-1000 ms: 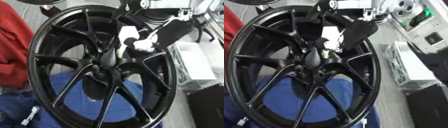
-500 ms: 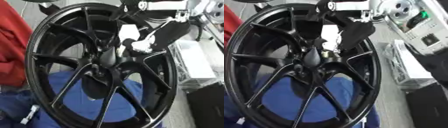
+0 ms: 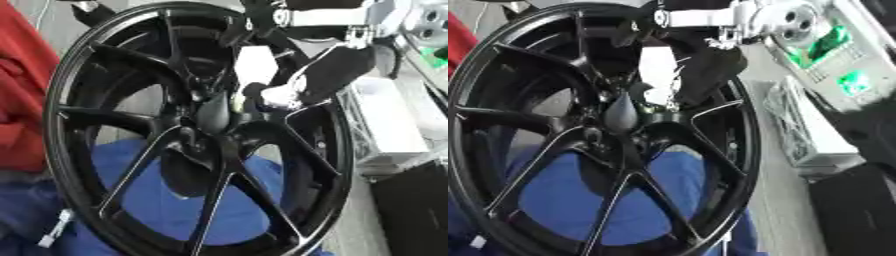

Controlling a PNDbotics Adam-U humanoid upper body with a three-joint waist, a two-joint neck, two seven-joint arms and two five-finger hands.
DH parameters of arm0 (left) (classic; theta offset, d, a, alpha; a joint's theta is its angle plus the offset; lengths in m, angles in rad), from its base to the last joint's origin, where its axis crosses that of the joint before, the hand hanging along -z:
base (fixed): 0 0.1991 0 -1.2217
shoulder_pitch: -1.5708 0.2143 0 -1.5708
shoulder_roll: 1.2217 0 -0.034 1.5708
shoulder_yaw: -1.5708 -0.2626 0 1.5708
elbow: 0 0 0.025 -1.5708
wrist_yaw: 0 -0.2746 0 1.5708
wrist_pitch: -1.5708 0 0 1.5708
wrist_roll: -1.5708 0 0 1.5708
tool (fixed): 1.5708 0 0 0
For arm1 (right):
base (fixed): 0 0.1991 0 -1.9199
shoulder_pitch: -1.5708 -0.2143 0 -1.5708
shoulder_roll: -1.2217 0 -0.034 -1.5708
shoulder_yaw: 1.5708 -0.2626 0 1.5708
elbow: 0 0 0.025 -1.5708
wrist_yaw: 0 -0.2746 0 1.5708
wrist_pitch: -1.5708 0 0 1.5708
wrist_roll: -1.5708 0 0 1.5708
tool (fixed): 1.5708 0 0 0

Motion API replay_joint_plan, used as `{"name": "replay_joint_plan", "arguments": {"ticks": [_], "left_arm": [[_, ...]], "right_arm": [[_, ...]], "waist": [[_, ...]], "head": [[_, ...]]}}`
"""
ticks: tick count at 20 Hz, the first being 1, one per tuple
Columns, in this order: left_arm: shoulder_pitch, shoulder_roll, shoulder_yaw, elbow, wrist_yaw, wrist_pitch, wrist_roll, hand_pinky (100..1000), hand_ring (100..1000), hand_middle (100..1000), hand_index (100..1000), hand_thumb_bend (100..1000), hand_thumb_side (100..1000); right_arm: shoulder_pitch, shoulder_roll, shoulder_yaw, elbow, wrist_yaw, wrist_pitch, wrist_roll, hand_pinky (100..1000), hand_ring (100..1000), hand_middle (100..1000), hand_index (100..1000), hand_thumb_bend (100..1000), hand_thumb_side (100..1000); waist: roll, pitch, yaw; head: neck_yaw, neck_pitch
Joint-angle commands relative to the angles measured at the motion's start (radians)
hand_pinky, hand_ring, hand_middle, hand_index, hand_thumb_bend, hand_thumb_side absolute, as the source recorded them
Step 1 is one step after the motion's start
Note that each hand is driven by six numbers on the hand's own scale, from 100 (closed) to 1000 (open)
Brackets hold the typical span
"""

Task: Pull the pin out of the wheel hub.

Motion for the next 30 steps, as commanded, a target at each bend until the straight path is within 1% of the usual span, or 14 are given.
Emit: {"name": "replay_joint_plan", "arguments": {"ticks": [1,12,18,23,26,30], "left_arm": [[-0.006,0.023,0.000,-0.022,-0.004,-0.001,-0.004,706,642,578,660,402,580],[-0.007,0.025,0.000,-0.022,-0.008,-0.002,-0.006,707,642,578,660,400,582],[-0.006,0.023,0.000,-0.022,-0.009,-0.002,-0.007,708,642,578,660,393,583],[-0.004,0.022,0.001,-0.022,-0.009,-0.001,-0.006,708,642,577,659,397,582],[-0.006,0.022,0.000,-0.022,-0.009,-0.001,-0.007,709,642,577,660,396,583],[-0.005,0.022,0.001,-0.022,-0.009,0.000,-0.008,709,642,577,660,395,583]], "right_arm": [[-0.007,-0.036,-0.022,-0.006,0.007,0.013,0.007,918,934,892,936,224,507],[-0.006,-0.034,-0.029,0.017,0.015,0.005,-0.010,918,933,891,936,223,499],[-0.002,-0.031,-0.026,0.030,0.014,-0.001,-0.012,918,933,892,937,228,511],[-0.004,-0.027,-0.027,0.036,0.007,0.000,-0.014,918,932,891,938,229,497],[0.000,-0.025,-0.021,0.041,0.011,-0.003,-0.007,919,934,894,941,260,489],[0.003,-0.023,-0.023,0.050,0.015,-0.004,-0.008,918,933,892,938,253,487]], "waist": [[0.011,-0.014,-0.001],[0.011,-0.003,-0.001],[0.010,-0.001,-0.001],[0.008,-0.002,-0.002],[0.006,0.000,-0.001],[0.004,0.001,-0.002]], "head": [[-0.005,-0.011],[-0.006,-0.031],[-0.007,-0.038],[-0.006,-0.038],[-0.006,-0.042],[-0.004,-0.045]]}}
